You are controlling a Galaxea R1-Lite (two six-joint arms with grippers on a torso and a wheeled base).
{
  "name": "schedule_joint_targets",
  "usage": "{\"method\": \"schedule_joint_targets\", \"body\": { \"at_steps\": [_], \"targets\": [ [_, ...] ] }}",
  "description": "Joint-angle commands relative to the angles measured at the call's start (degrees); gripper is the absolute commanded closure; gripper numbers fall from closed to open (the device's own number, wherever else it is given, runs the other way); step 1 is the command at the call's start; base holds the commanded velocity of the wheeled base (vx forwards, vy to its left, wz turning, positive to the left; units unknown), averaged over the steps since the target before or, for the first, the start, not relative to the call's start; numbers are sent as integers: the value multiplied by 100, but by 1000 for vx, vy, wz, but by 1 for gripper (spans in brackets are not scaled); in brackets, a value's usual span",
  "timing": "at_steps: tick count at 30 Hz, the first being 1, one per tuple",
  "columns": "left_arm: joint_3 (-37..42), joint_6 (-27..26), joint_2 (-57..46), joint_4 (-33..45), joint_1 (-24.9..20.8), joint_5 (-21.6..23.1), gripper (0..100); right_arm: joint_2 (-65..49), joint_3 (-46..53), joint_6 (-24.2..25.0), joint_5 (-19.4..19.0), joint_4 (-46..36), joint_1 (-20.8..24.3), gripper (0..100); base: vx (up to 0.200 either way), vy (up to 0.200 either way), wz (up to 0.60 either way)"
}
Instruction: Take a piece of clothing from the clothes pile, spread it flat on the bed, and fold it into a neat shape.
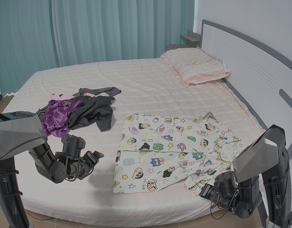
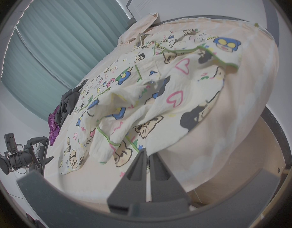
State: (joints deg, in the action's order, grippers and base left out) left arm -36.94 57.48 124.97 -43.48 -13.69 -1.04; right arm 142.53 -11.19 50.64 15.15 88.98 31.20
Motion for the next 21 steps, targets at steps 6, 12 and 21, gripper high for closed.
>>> {"method": "schedule_joint_targets", "body": {
  "at_steps": [6, 12, 21],
  "targets": [
    [46, -9, -60, -2, -11, -2, 0, -964, 1084, -450, -267, 85, -456, 100, 0, 0, 0],
    [46, -9, -78, -2, -11, -2, 0, -1615, 1119, -1118, -575, -830, -905, 100, 0, 0, 0],
    [46, -9, -78, -2, -11, -11, 0, -2309, 1119, -1786, -988, -2640, -1151, 100, 0, 0, 0]
  ]
}}
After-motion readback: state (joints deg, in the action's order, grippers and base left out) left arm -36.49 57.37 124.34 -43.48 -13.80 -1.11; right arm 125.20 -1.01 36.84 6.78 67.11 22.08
